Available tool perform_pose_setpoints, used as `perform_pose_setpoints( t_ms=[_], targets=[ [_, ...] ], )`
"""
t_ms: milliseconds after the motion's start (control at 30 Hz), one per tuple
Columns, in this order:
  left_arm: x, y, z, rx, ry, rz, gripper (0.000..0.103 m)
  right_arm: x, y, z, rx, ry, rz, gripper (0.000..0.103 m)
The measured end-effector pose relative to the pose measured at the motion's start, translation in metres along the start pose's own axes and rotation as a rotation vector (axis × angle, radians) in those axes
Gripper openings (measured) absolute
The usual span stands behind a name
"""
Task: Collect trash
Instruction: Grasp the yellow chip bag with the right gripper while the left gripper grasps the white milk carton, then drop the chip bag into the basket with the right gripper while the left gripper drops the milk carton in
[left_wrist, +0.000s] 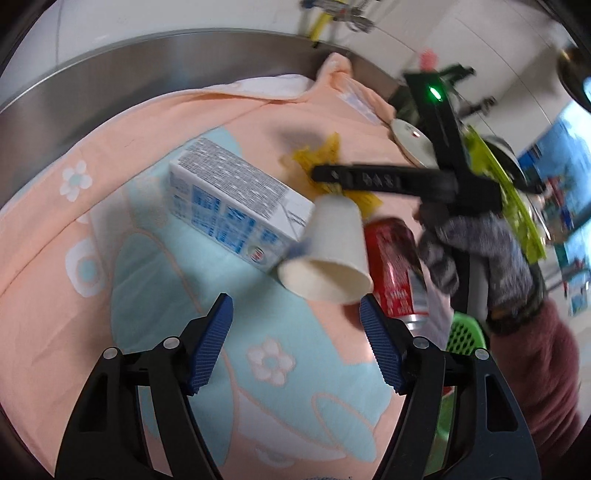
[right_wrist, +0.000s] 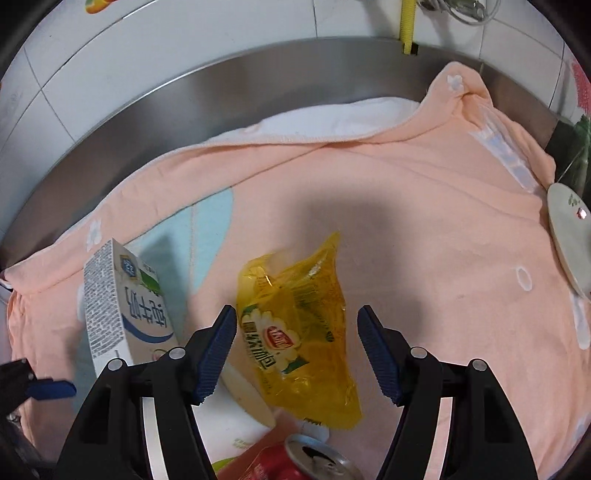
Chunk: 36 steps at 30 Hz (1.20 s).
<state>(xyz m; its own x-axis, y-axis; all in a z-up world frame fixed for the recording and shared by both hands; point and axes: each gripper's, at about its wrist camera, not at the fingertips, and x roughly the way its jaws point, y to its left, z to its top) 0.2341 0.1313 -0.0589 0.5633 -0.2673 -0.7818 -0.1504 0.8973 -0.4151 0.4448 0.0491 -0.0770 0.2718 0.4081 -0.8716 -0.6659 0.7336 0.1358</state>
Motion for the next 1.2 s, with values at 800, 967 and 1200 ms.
perform_pose_setpoints(
  t_ms=[800,967,1200],
  targets=[
    [0.050,0.037,0.063,-0.450,-0.030,0.090,0.081,-0.072,-0.037,-0.032,0.099,-0.211,0.067,0.041],
    [0.062,0.041,0.066,-0.513,-0.015,0.137,0.081,-0.093,-0.042,-0.052,0.110,-0.240,0.060,0.041],
    [0.062,0.042,0.065,-0.502,-0.016,0.160,0.066,-0.115,-0.052,-0.065,0.156,-0.299,0.074,0.041]
  ],
)
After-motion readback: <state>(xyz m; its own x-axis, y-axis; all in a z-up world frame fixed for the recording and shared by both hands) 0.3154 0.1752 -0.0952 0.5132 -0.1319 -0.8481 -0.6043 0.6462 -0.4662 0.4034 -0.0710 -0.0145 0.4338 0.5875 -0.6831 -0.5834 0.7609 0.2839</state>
